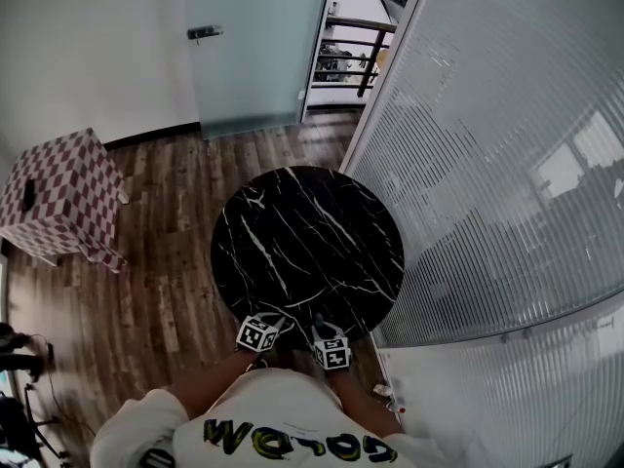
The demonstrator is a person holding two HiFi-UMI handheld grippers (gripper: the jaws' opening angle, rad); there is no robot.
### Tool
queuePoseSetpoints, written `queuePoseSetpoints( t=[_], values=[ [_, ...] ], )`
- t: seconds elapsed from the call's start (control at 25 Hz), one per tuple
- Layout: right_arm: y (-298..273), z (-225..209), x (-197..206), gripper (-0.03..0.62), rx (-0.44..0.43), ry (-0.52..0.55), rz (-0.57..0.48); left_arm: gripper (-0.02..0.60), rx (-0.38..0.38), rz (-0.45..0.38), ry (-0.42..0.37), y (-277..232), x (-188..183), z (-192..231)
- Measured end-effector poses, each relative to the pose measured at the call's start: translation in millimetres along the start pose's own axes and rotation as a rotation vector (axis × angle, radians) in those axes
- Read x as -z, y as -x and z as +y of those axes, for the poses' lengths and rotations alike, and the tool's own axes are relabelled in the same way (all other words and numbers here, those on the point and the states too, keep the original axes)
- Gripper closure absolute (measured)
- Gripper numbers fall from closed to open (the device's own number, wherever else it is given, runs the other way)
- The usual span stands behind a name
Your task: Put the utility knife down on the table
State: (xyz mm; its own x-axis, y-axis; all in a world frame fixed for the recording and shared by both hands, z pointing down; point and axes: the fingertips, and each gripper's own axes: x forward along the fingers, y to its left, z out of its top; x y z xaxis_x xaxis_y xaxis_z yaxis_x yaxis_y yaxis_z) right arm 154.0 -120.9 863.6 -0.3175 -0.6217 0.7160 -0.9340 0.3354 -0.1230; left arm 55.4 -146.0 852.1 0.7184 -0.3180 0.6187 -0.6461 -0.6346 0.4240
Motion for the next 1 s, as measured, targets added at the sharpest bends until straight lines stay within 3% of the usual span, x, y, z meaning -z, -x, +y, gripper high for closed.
queuePoseSetpoints(
  t=[1.0],
  values=[
    [-19.5, 2.3, 34.3, 0.520, -0.045, -0.094, 0.143, 0.578, 0.007, 0.083, -0.038, -22.3, 15.9, 4.4]
  ],
)
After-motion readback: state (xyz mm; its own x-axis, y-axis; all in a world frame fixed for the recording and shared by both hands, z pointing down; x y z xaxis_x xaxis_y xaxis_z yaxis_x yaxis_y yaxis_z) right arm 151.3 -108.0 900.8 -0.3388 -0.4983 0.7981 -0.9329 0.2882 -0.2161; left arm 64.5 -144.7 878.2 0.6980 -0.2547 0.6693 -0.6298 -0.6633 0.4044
